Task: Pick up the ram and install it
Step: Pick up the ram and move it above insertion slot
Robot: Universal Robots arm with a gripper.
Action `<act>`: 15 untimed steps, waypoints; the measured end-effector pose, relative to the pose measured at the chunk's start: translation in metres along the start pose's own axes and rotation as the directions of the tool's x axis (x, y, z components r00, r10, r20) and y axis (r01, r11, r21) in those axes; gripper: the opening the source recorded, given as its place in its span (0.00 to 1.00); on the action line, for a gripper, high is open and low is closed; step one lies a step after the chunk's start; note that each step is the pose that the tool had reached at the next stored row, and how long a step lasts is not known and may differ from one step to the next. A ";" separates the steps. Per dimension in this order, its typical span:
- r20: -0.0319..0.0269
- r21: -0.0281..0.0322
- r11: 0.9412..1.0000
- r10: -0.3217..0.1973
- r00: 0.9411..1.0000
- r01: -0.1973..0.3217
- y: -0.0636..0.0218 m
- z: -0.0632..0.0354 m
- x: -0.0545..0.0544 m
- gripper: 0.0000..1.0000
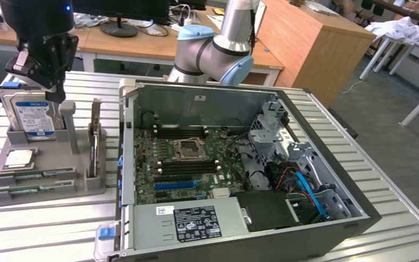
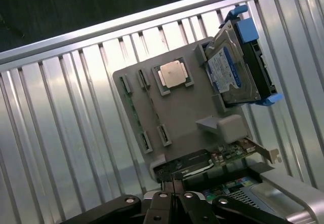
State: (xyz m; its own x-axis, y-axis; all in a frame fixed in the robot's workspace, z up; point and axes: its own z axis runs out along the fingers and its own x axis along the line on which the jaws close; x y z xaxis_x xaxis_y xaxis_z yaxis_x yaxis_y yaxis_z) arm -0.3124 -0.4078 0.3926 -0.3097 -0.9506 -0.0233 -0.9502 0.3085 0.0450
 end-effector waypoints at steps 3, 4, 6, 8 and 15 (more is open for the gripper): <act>-0.001 0.000 1.000 -0.018 1.000 0.018 0.0000 0.0000 0.000 0.10; -0.001 -0.001 1.000 -0.024 1.000 0.024 0.0000 0.0000 0.000 0.10; -0.002 -0.001 0.999 -0.037 0.999 0.037 0.0000 0.0000 0.000 0.10; -0.002 -0.001 0.999 -0.050 0.999 0.050 0.0001 -0.0001 0.000 0.10; -0.005 -0.003 0.995 -0.103 0.995 0.103 0.0000 0.0000 0.000 0.10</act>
State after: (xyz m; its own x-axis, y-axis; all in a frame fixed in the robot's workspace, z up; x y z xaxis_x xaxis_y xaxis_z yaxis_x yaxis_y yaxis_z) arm -0.3124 -0.4078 0.3926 -0.2100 -0.9774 -0.0233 -0.9769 0.2088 0.0450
